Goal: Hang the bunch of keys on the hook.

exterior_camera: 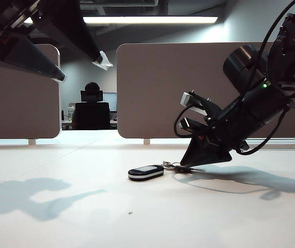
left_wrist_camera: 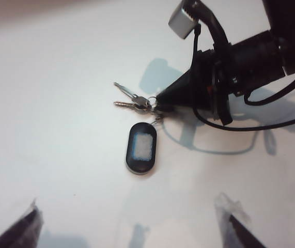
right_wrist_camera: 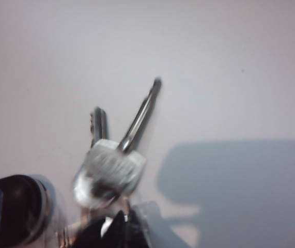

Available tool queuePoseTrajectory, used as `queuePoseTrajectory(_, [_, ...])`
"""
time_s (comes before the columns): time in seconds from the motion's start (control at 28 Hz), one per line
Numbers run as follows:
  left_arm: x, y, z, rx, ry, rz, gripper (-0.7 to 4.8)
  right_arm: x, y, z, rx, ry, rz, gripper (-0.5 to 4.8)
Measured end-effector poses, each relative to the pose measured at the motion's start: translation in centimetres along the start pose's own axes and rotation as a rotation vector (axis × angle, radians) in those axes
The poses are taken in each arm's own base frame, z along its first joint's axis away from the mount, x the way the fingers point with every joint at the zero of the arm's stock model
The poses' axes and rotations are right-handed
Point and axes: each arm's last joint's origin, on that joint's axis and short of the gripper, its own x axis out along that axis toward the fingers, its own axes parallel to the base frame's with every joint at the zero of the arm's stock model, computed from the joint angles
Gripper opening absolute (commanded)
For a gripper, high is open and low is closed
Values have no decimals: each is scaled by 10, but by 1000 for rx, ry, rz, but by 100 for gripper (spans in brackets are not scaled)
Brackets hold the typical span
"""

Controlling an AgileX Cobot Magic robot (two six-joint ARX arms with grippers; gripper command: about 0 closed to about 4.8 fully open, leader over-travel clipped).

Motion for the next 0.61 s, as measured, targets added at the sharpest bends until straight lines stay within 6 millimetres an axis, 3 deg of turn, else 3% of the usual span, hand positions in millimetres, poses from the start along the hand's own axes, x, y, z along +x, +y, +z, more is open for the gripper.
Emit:
queuePoseTrajectory(0.25, [0, 0, -3, -2, 28, 2, 479, -5, 1, 3, -2, -13, 21, -6])
queuePoseTrajectory(0.61, [0, 0, -3, -2, 29, 2, 479, -39, 16, 38, -81, -197, 32, -6])
